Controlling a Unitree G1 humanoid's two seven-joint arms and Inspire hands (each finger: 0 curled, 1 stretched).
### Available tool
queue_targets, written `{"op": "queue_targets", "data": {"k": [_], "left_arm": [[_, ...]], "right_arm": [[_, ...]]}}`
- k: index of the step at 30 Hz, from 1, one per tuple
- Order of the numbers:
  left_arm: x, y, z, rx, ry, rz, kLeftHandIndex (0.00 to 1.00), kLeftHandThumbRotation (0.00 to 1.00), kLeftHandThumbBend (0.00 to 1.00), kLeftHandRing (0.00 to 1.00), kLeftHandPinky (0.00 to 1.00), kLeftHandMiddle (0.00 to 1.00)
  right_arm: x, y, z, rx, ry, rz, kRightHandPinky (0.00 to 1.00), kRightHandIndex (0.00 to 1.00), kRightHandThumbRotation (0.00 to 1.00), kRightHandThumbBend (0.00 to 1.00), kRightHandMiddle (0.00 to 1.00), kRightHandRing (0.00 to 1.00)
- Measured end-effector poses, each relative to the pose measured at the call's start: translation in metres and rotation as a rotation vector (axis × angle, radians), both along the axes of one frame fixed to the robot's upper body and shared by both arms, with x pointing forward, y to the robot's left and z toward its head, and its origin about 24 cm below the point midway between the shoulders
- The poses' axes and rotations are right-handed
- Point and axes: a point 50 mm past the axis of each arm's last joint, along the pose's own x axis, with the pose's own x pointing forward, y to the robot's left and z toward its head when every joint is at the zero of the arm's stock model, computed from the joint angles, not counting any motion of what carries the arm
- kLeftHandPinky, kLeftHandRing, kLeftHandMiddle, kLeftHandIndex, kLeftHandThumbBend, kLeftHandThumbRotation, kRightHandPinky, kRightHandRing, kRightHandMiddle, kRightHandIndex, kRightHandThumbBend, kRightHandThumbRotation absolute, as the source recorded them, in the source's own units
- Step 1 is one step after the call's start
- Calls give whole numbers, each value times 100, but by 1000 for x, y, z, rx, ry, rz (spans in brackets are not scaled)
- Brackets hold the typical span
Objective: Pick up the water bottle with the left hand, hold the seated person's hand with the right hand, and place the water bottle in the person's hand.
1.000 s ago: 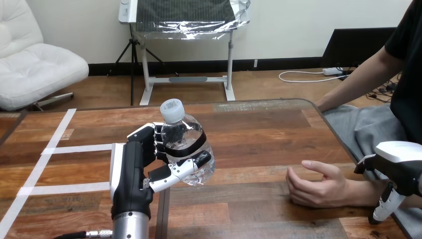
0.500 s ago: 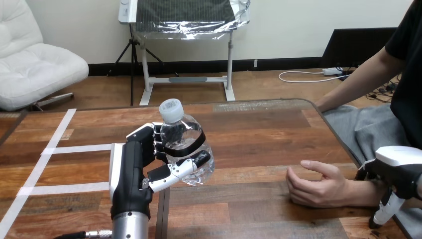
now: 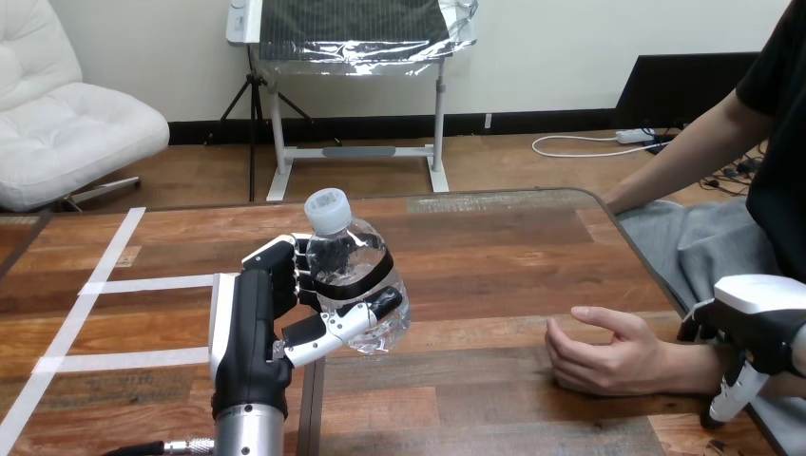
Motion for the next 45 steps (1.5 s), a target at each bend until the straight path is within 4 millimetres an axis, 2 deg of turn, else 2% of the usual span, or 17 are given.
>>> {"op": "queue_targets", "data": {"k": [20,32,45], "left_arm": [[0,3,0,-4,0,7,47,0,66,40,35,44],[-1,6,0,-2,-1,19,47,0,66,39,35,44],[-2,7,1,2,-2,26,47,0,67,40,35,44]], "right_arm": [[11,-1,-4,21,-12,-9,66,79,0,78,81,75],[19,2,-6,30,-15,-10,65,76,0,74,80,75],[24,2,-8,26,-12,6,62,71,0,74,77,71]]}}
